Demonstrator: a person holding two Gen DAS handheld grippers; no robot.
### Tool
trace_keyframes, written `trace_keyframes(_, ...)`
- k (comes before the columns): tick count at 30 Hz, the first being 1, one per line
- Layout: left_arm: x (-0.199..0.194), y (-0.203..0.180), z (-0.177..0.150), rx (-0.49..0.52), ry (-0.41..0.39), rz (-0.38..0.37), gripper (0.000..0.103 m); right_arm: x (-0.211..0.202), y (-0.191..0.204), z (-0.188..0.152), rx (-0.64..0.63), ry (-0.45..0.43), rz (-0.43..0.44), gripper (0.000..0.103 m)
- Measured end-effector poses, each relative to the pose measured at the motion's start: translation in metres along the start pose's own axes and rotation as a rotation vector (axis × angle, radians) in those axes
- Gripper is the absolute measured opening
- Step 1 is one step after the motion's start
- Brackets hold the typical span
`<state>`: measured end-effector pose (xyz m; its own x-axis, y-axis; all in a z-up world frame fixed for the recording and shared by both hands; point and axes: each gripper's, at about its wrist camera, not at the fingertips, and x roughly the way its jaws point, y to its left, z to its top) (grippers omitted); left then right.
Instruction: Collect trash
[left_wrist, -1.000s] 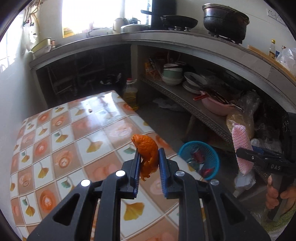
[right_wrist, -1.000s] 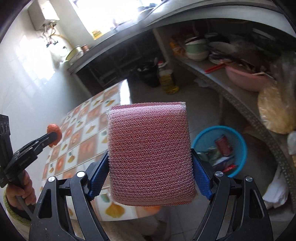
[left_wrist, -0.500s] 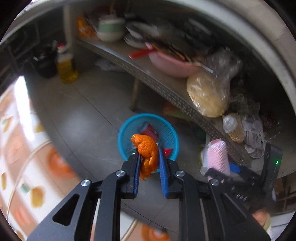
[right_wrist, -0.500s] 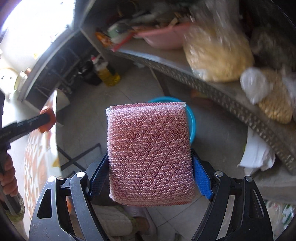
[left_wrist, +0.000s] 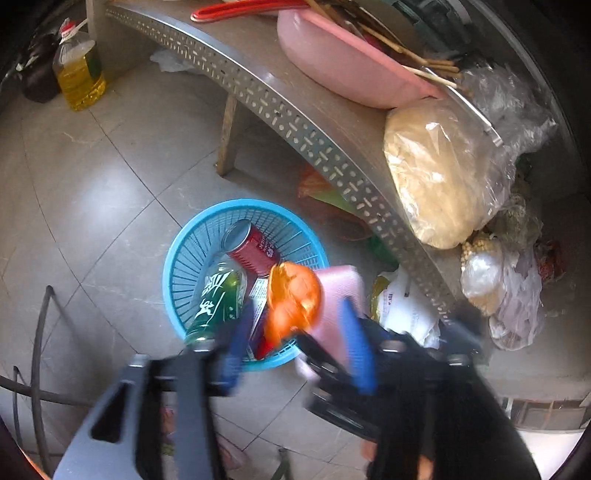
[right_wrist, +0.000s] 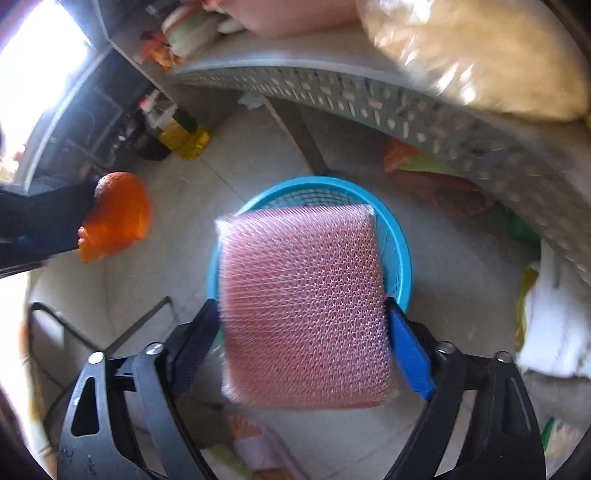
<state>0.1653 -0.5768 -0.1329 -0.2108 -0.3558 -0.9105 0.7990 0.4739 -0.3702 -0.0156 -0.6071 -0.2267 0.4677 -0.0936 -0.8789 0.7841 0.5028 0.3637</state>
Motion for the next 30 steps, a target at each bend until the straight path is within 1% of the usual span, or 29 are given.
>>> trace_keyframes(2,0.002,0.001,-0.001,-0.025,0.007,-0.035,0.057,0.023,-0.006,-0.002,0.006,0.037,-0.029,0.088)
trace_keyframes(4,-0.002,0.004,-0.005,-0.042,0.019,-0.074,0.058,0.031,-0.015,-0.008,0.036,0.063,-0.046,0.088)
trace_keyframes(6,-0.01,0.005,-0.01,-0.034,0.003,-0.07,0.058,0.026,-0.019,-0.017,0.048,0.049,-0.029,0.088)
trace_keyframes(8,-0.019,0.004,-0.015,-0.023,-0.013,-0.065,0.058,0.017,-0.019,-0.025,0.034,0.034,-0.038,0.088)
trace_keyframes(12,-0.048,-0.004,-0.027,0.016,-0.076,-0.049,0.058,-0.005,-0.021,-0.037,0.023,0.007,-0.04,0.088)
trace_keyframes(15,-0.077,-0.01,-0.043,0.042,-0.13,-0.044,0.058,-0.017,-0.022,-0.044,0.021,-0.024,-0.044,0.088)
trace_keyframes(17,-0.098,-0.014,-0.058,0.067,-0.169,-0.048,0.058,-0.031,-0.014,-0.051,0.005,-0.046,-0.037,0.088)
trace_keyframes(20,-0.14,-0.02,-0.093,0.123,-0.264,-0.026,0.063,-0.063,0.008,-0.062,-0.082,-0.092,-0.028,0.088)
trace_keyframes(22,-0.165,-0.021,-0.12,0.146,-0.33,-0.001,0.072,-0.088,0.024,-0.069,-0.154,-0.135,-0.015,0.088)
trace_keyframes(24,-0.191,-0.02,-0.153,0.151,-0.4,0.025,0.078,-0.115,0.039,-0.076,-0.221,-0.185,0.002,0.091)
trace_keyframes(26,-0.214,-0.015,-0.184,0.14,-0.461,0.061,0.082,-0.146,0.058,-0.084,-0.291,-0.248,0.026,0.094)
trace_keyframes(27,-0.224,-0.012,-0.2,0.124,-0.491,0.081,0.086,-0.157,0.064,-0.088,-0.316,-0.273,0.038,0.095)
trace_keyframes(30,-0.247,-0.003,-0.243,0.06,-0.579,0.128,0.096,-0.194,0.088,-0.102,-0.401,-0.342,0.072,0.095)
